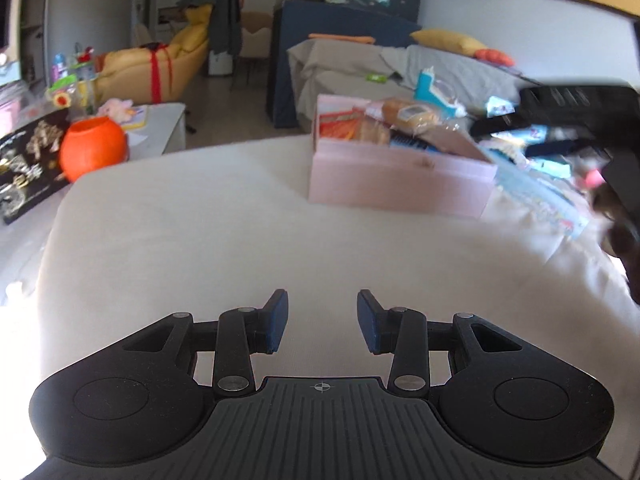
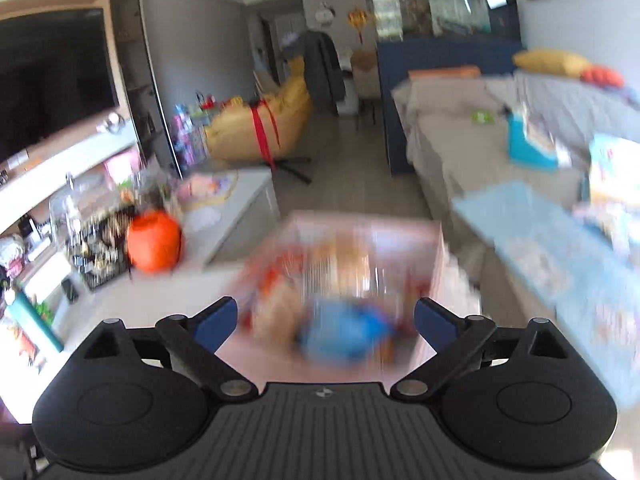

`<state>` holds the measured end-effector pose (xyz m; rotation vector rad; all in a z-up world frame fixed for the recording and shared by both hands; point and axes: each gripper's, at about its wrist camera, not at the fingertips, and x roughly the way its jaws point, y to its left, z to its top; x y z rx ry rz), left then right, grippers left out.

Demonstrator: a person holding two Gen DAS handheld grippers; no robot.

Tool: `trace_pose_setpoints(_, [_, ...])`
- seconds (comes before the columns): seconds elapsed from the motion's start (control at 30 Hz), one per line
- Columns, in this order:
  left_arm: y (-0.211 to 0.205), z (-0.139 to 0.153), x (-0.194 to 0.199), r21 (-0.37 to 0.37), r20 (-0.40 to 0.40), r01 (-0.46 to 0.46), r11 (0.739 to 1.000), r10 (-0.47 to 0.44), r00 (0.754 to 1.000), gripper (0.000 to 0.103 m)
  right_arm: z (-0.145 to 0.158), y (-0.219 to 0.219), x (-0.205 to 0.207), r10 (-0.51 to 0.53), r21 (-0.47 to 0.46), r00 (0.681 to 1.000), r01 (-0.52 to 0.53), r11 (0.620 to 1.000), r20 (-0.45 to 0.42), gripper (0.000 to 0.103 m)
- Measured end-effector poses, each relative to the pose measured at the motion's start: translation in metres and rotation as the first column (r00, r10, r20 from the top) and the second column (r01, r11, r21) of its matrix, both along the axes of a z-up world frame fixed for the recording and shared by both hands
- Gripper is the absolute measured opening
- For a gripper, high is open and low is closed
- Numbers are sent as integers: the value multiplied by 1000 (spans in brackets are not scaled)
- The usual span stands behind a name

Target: Organize snacks

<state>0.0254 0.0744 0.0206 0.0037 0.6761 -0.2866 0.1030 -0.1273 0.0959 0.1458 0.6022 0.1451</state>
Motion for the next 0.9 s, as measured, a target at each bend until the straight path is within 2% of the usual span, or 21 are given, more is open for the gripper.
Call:
trace_pose_setpoints(0.13, [-10,-15,-12,26,-23,-27,999,28,999,44,-46,12,-56,-10,-43,996,6,999,-92,96])
trace_pose_setpoints(0.2, [-18,-17,-16,66,6,-37,997,37,999,45,-64,17,-74,-22,-65,991,14,998,-131,96])
trace_pose_setpoints(0.27, [-24,-17,-17,71,8,-40,997,39,999,47,-76,24,-83,-27,-97,987,12,995,-157,96])
trace_pose_setpoints(0.33, [-27,-20,-19,59,7,-41,997,41,999,58,-87,29,-90,-25,-120,984,4,993,-179,96])
trace_pose_setpoints(0.4, [-33,-21,-22,75,14,-49,996,49,999,59,-94,31,-92,-30,-140,979,2,990,-201,96])
trace_pose_setpoints(0.5, [-36,-22,-27,71,24,-82,994,81,996,59,-96,33,-98,-54,-180,982,21,983,-179,103])
trace_pose_setpoints(0.67, [-47,-23,-31,122,59,-98,988,91,994,58,-96,32,-99,-94,-176,982,64,982,-167,103])
trace_pose_setpoints(0.77, [-44,-23,-30,107,53,-98,989,93,994,58,-102,32,-106,-76,-177,994,61,982,-81,103])
trace_pose_setpoints(0.9, [-42,-23,-30,93,49,-98,991,93,994,58,-101,32,-105,-80,-169,993,65,983,-84,103])
